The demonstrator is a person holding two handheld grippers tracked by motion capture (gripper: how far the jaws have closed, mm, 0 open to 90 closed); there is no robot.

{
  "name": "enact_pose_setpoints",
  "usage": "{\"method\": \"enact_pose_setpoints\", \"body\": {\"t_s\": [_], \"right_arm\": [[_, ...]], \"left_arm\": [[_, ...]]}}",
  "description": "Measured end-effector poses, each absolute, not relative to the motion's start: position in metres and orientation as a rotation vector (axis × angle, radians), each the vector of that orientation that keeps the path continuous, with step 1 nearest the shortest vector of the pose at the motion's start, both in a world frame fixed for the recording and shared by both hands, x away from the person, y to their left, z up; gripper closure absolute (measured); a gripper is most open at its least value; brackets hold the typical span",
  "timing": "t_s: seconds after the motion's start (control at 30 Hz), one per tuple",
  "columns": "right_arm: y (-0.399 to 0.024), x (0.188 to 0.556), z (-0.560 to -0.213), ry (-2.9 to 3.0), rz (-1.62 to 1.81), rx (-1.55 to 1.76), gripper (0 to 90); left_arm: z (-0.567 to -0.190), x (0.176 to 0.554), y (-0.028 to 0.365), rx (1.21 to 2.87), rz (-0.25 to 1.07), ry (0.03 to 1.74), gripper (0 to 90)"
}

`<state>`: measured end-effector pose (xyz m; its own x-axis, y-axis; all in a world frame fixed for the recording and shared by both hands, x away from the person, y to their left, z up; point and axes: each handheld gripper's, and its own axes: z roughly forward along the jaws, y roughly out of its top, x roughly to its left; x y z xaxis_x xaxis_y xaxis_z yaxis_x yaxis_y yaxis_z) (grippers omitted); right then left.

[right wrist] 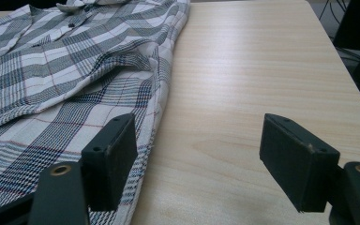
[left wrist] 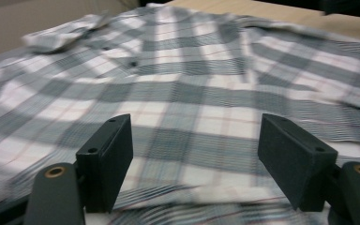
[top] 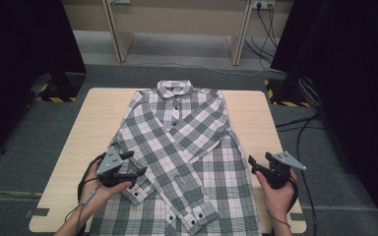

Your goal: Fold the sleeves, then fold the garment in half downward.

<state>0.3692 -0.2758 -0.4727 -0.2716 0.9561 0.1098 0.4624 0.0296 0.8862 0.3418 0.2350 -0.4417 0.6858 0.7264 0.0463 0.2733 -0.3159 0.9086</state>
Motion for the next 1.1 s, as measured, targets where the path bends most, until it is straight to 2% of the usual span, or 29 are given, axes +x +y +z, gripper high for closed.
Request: {"method": "enact_pose_setpoints", "body": {"t_s": [0.2,0.63,0.8,0.9,1.1], "right_arm": [[-0.277,0.370,-0.473,1.776,1.209,1.444,26.1],[-0.275,0.368,-0.453,1.734,1.237,1.414,25.3],[-0.268,0.369,-0.450,1.775,1.242,1.391,26.0],[-0.266,0.371,-0.451,1.810,1.229,1.386,29.8],[-0.263,0.378,-0.455,1.905,1.137,1.420,45.8]], "left_arm": [[-0.446,0.348,0.256,1.863,0.595,0.854,24.2],[-0.442,0.343,0.264,1.829,0.607,0.861,25.0],[-0.445,0.351,0.277,1.827,0.595,0.925,26.6],[-0.453,0.361,0.285,1.846,0.569,1.006,27.5],[-0.468,0.390,0.296,1.902,0.548,1.128,30.9]]}}
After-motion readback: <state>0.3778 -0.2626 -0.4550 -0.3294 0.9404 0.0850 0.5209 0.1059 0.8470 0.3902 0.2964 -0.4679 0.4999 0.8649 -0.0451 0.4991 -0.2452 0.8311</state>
